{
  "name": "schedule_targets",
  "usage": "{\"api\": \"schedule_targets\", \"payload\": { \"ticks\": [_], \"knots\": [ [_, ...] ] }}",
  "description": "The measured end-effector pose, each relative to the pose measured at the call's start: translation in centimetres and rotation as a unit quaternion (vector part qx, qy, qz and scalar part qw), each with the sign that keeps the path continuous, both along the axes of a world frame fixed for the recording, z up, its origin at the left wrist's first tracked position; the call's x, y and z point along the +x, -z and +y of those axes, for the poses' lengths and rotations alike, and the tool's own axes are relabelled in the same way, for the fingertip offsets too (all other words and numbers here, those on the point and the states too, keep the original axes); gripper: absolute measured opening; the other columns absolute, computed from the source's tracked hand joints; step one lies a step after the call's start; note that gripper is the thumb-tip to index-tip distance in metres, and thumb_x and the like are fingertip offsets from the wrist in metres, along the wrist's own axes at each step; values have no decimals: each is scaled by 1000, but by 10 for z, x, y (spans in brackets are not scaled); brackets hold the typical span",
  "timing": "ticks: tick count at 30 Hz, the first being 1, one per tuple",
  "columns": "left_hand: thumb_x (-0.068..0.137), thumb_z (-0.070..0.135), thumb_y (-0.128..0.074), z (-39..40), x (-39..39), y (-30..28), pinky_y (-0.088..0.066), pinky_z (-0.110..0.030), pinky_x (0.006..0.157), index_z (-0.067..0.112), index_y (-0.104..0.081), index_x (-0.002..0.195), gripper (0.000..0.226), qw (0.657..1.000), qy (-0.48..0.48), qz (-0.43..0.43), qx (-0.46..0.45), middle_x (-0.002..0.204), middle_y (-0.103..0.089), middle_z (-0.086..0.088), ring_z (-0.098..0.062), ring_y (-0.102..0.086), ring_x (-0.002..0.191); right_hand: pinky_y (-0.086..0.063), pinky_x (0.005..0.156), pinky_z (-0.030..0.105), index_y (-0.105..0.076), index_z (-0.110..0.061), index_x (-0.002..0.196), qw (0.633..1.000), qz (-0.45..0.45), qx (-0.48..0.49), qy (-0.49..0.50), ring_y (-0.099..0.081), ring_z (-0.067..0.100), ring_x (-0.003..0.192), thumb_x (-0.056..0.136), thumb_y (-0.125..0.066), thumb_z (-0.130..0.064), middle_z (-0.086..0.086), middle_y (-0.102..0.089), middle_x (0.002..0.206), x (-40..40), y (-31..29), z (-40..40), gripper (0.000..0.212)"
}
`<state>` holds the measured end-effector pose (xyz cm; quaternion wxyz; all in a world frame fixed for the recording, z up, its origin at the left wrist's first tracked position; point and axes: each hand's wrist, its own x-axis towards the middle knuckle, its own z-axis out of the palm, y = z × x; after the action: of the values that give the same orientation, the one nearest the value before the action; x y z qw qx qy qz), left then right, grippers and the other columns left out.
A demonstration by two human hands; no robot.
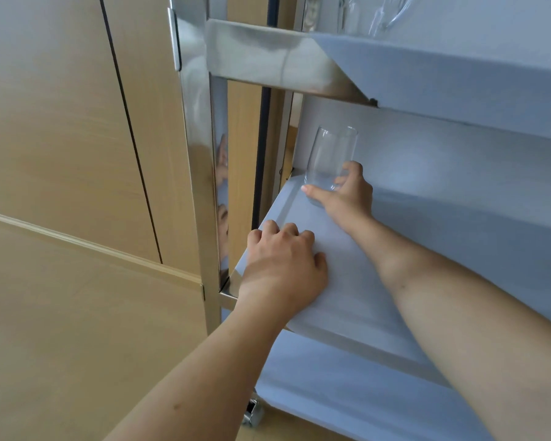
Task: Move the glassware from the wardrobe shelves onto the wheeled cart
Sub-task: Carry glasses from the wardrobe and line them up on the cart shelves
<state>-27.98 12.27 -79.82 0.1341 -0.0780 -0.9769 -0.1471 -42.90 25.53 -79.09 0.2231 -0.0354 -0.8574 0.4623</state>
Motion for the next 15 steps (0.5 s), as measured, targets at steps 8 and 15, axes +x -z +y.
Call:
{"api": "schedule_targets", "payload": {
  "ticks": [8, 15],
  "knots": [
    [98, 47, -37, 0, 0, -1, -31, -40, 96, 24, -62, 104, 35, 1000, 1, 6, 8, 106, -59, 4, -27, -41, 106, -48, 83, 28, -43, -23, 135, 1000, -4, 10, 18, -59, 21, 100, 58, -90, -59, -2, -57, 111, -33, -4, -10, 97],
    [97, 47, -37, 0, 2, -1, -33, -41, 97, 24, -52, 90, 28, 1000, -3, 5, 5, 100, -56, 5, -26, -41, 103, -43, 80, 26, -42, -24, 135, 1000, -9, 2, 20, -59, 21, 101, 61, -90, -56, -2, -57, 113, -46, -6, -16, 94]
  ]
}}
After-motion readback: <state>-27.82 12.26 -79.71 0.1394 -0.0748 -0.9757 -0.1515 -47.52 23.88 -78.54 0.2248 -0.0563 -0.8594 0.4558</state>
